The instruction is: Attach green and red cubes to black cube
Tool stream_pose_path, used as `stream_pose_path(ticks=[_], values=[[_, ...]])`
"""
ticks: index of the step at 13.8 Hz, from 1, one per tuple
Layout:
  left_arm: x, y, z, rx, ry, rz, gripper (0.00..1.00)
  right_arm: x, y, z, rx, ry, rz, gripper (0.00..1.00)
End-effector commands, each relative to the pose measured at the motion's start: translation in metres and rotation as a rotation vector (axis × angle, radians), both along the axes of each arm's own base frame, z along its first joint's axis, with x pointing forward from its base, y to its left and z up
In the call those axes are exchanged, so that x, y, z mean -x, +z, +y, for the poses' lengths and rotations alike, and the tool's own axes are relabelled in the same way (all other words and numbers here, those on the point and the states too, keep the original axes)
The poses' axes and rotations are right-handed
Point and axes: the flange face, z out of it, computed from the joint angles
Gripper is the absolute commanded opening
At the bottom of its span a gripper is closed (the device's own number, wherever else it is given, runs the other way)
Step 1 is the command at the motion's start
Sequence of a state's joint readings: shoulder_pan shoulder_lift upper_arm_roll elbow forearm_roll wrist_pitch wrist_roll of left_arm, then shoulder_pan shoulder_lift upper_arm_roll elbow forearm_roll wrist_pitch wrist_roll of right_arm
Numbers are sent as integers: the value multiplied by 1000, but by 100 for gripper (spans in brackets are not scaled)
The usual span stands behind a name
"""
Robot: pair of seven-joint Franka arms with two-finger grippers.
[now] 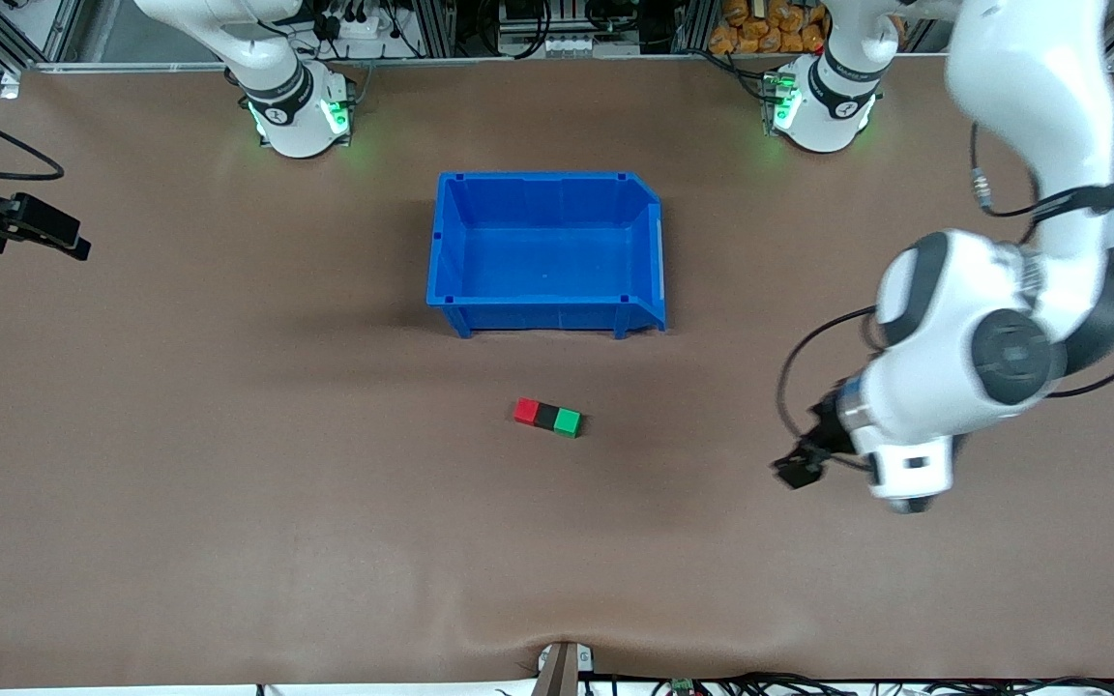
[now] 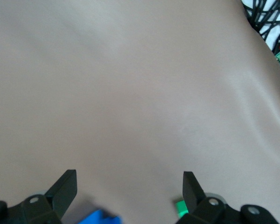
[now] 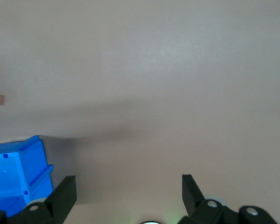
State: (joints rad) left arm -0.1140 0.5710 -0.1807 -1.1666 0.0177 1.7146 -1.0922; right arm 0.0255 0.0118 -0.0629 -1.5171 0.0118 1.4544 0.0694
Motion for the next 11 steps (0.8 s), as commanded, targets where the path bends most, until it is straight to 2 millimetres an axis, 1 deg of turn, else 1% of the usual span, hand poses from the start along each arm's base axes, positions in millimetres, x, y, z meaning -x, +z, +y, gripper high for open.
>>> stream_pose_path(ticks=[1,2,3,5,6,7,8,9,11], values=[[30,67,60,-32,-128,21,100,0,3,2,11,-7,-2,100],[37,81,82,-30,-177,35,100,0,3,1,11,-9,-2,100],[44,93,100,-30,-219,40,100,1,3,1,11,-6,1,100],[54,111,122,-31,-260,37,100,2,4,3,9,2,4,100],[59,120,128,-33,-295,29,100,2,5,3,10,4,3,100],[64,128,140,-31,-340,24,100,2,3,3,9,4,6,100],[73,134,147,-31,-401,27,100,1,1,3,10,4,9,100],[82,139,152,-33,-461,26,100,0,1,3,9,4,6,100],[106,147,157,-41,-561,32,100,0,2,1,9,1,4,100]])
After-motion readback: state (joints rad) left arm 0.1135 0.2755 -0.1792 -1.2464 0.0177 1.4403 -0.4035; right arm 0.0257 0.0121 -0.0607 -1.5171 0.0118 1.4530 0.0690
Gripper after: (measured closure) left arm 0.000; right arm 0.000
